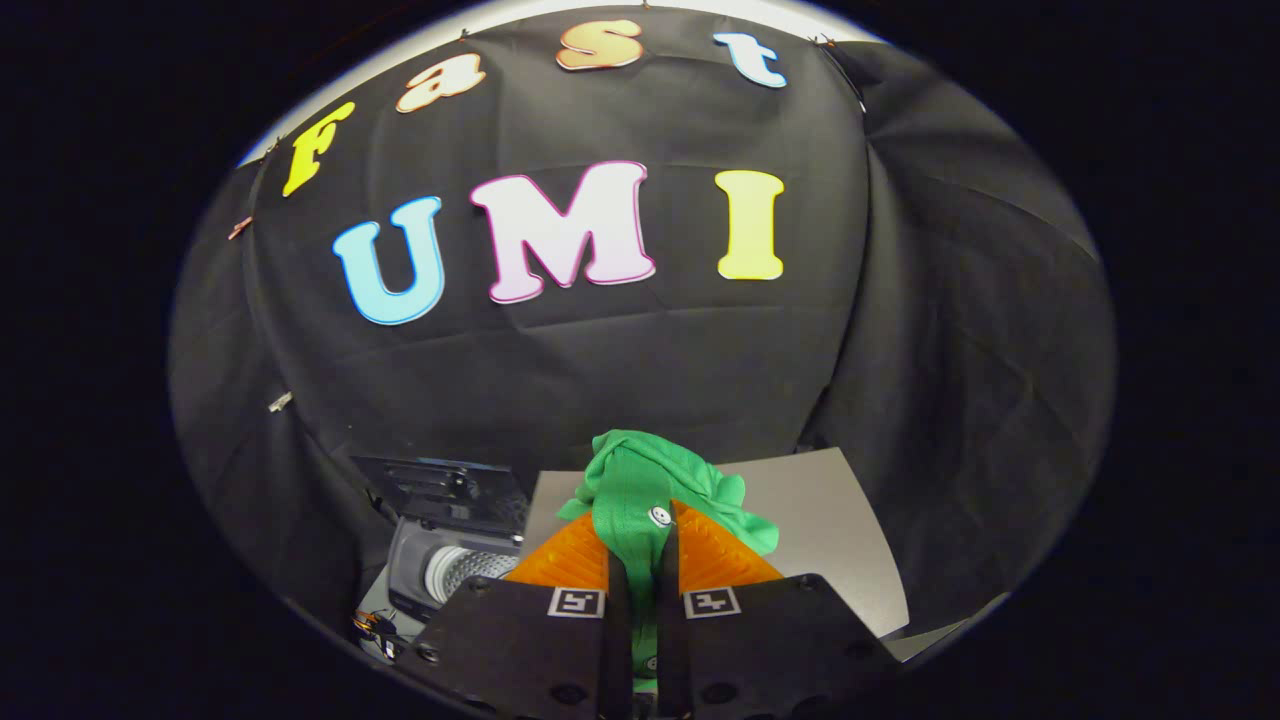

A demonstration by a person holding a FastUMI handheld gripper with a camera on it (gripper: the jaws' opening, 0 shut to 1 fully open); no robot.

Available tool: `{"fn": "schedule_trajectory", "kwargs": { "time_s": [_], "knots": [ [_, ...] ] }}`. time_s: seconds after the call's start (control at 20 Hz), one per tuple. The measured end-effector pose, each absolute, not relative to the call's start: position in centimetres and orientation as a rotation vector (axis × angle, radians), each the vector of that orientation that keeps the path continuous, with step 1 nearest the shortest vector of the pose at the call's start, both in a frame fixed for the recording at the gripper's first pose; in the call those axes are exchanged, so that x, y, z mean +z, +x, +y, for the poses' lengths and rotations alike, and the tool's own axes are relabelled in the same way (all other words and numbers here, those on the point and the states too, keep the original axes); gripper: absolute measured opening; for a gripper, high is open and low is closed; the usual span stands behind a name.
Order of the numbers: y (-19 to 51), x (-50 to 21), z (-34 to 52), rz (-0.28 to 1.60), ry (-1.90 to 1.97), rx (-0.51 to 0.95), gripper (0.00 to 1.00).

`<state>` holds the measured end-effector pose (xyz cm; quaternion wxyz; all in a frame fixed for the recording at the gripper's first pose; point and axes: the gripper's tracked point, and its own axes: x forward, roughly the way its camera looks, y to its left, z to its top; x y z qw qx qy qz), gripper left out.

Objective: Put the clothes into the washing machine and then close the washing machine lid.

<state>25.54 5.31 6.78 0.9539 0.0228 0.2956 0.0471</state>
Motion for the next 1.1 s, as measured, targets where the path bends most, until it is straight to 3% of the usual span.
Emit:
{"fn": "schedule_trajectory", "kwargs": {
  "time_s": [0.6,1.1],
  "knots": [
    [22.0,6.7,25.4,0.602,0.036,0.323,0.14],
    [21.4,-5.1,36.8,0.681,-0.008,0.394,0.14]
  ]
}}
